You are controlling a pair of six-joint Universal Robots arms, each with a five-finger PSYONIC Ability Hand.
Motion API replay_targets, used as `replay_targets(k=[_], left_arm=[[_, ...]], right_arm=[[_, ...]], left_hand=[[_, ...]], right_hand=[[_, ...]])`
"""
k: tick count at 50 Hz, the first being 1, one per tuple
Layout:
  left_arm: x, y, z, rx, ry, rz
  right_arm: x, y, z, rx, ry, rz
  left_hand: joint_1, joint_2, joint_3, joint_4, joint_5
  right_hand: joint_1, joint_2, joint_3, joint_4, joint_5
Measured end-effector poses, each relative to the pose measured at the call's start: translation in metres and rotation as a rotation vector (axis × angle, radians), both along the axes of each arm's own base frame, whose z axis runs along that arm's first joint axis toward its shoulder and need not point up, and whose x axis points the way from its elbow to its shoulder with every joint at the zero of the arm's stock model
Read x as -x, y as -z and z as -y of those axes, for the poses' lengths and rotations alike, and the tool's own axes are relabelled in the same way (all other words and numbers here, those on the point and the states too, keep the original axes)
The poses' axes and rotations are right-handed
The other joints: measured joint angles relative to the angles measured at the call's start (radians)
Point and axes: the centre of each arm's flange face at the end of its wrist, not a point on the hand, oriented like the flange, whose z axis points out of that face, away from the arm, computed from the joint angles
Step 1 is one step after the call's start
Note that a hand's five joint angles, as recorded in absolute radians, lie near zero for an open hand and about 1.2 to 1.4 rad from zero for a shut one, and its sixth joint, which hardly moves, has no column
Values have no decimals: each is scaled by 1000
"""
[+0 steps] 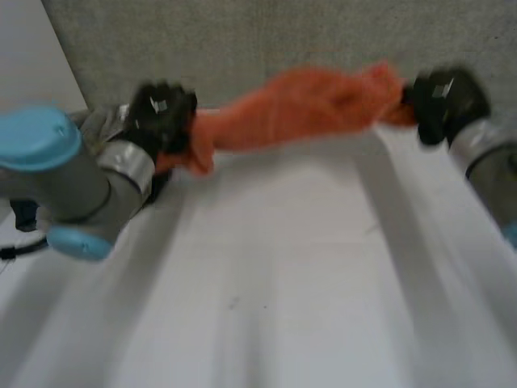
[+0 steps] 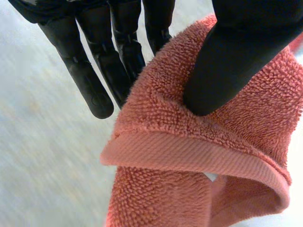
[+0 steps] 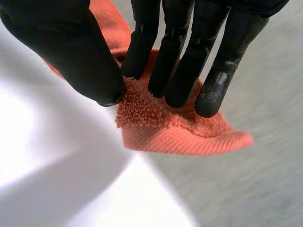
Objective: Fold the laundry.
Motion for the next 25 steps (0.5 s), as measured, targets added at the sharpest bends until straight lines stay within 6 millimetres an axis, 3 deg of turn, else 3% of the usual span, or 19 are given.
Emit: replay_targets(k=[1,2,6,9,16,17,25], left_arm=[[-2,15,-6,-43,0,30],[-2,20,-8,-57,0,40],[-9,58,-36,-191,14,174],[-15,61,-54,-247,25,253],[-28,30,-75,-288,26,319],[-35,10,-76,-278,6,299],[-45,-31,-55,-268,-59,112]], right_arm=[[2,32,-9,-101,-16,-45],[2,38,-11,-119,-18,-54],[7,92,-31,-279,-42,-152],[15,111,-38,-335,-40,-194],[31,114,-40,-356,-18,-205],[36,110,-42,-348,-17,-197],[48,96,-48,-322,-28,-168]], left_hand=[[-23,-78,-76,-82,-53],[-83,-149,-146,-153,-123],[-343,-363,-351,-363,-347],[-466,-494,-490,-501,-489],[-526,-561,-554,-570,-557],[-526,-566,-556,-576,-562],[-526,-564,-556,-573,-557]], right_hand=[[0,0,0,0,0],[0,0,0,0,0],[0,0,0,0,0],[0,0,0,0,0],[0,0,0,0,0],[0,0,0,0,0],[0,0,0,0,0]])
